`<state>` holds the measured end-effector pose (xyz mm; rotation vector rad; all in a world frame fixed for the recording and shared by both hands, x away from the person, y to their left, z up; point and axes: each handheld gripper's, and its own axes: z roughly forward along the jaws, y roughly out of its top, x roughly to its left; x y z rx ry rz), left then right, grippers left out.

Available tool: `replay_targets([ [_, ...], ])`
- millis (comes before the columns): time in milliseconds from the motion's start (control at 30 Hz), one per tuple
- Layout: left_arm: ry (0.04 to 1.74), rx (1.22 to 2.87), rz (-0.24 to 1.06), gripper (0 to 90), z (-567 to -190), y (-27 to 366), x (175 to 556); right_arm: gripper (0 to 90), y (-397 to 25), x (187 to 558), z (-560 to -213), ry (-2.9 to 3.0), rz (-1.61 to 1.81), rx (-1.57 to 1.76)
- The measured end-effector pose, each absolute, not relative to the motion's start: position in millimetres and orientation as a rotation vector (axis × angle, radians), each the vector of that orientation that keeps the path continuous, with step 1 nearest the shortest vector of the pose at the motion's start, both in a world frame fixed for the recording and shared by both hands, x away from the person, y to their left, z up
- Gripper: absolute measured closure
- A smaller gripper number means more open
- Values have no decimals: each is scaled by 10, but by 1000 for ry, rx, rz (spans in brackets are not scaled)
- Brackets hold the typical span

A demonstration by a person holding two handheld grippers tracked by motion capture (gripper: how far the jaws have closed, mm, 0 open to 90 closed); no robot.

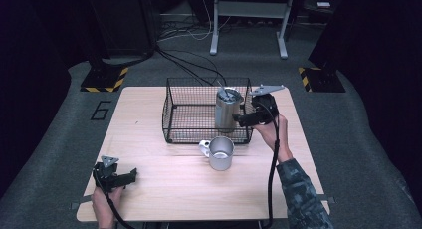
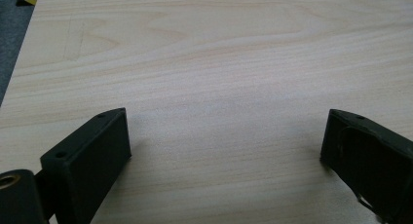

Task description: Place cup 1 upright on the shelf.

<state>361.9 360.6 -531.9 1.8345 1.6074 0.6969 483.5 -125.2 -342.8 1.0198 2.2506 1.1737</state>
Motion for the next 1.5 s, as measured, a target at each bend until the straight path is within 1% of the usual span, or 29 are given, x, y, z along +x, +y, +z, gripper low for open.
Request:
replay_targets([
  [267,1607,1834,697,36,-5320,3606,3620,0,-1439,4533,-3564,2231,1165,1010],
  [333,1607,1834,697,36,-5320,3606,3620,0,-1502,4468,-3622,2220,1173,1012],
  [367,1607,1834,697,37,-5320,3606,3620,0,-1584,4390,-3705,2204,1181,1030],
  [433,1607,1835,697,36,-5319,3606,3619,0,-1614,4364,-3739,2196,1186,1036],
  [667,1608,1835,697,36,-5319,3605,3619,0,-1906,4149,-4135,2142,1193,1128],
  [700,1608,1835,697,37,-5319,3605,3620,0,-1983,4113,-4261,2139,1180,1154],
  [733,1608,1835,698,37,-5319,3605,3620,0,-1983,4113,-4261,2139,1180,1154],
  [1067,1608,1834,697,36,-5319,3605,3620,0,-2224,3931,-4763,2113,1133,1256],
  [1100,1608,1834,697,36,-5319,3605,3620,0,-2258,3893,-4852,2110,1127,1280],
  [1133,1608,1835,697,36,-5319,3605,3620,0,-2258,3893,-4852,2110,1127,1280],
  [1300,1609,1834,697,36,-5319,3605,3621,0,-2349,3812,-5067,2094,1120,1327],
  [1500,1609,1834,697,36,-5319,3605,3621,0,-2411,3766,-5205,2089,1113,1369],
])
